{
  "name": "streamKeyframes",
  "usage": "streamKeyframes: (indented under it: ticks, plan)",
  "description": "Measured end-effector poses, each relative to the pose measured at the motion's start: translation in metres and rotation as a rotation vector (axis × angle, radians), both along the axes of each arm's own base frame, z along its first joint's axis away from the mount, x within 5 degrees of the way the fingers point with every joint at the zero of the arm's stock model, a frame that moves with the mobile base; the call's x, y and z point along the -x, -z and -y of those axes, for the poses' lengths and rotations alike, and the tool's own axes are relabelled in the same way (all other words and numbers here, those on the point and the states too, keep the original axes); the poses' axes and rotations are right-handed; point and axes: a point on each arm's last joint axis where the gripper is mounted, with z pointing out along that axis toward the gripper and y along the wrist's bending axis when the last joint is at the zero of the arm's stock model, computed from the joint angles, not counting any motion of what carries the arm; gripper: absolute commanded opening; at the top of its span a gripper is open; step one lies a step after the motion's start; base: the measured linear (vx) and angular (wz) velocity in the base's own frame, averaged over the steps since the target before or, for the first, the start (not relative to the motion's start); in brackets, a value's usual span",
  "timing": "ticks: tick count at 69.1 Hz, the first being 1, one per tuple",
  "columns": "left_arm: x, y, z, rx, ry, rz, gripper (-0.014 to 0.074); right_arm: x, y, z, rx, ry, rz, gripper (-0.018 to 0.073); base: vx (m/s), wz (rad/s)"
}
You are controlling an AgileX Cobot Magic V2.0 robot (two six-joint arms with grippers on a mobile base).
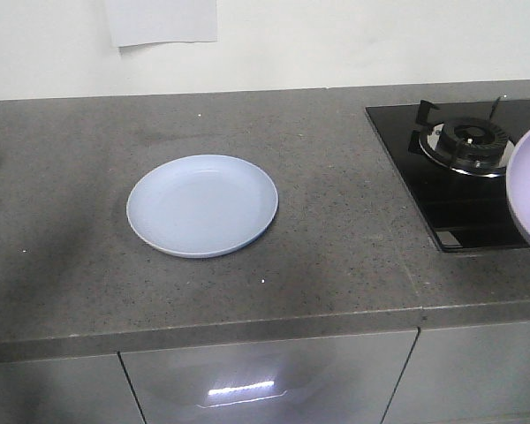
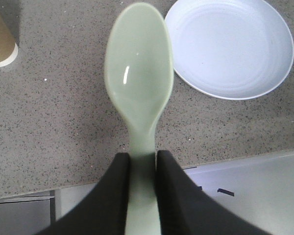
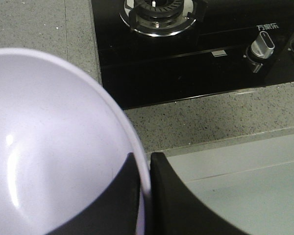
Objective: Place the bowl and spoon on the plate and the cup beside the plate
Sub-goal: 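Approach the pale blue plate holding spoon and bowl above the counter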
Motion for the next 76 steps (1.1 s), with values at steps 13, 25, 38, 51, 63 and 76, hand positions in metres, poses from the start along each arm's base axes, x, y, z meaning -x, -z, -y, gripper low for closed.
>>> streamKeyframes:
  ticks: [13, 25, 38, 51, 63, 76]
  plan:
    - [0.0000, 0.0000, 0.0000, 0.000, 0.000, 0.000, -0.0006, 0.0000, 0.0000, 0.0000, 0.000, 0.000, 0.000, -0.0006, 0.06, 0.05]
    - [0.0000, 0.0000, 0.0000, 0.000, 0.000, 0.000, -0.0006, 0.0000, 0.0000, 0.0000, 0.000, 0.000, 0.000, -0.0006, 0.05, 0.07]
    - [0.0000, 0.0000, 0.0000, 0.000, 0.000, 0.000, -0.0006, 0.0000, 0.0000, 0.0000, 0.000, 0.000, 0.000, -0.0006, 0.05, 0.08]
    - [0.0000, 0.0000, 0.0000, 0.000, 0.000, 0.000, -0.0006, 0.0000, 0.0000, 0.0000, 0.000, 0.000, 0.000, -0.0006, 0.04, 0.07]
    - [0.0000, 0.0000, 0.0000, 0.000, 0.000, 0.000, -0.0006, 0.0001, 0.0001, 0.0000, 0.000, 0.000, -0.002, -0.0006, 0.05, 0.06]
    - [0.0000, 0.0000, 0.0000, 0.000, 0.000, 0.000, -0.0006, 0.0001, 0.0001, 0.0000, 0.000, 0.000, -0.002, -0.0006, 0.05, 0.06]
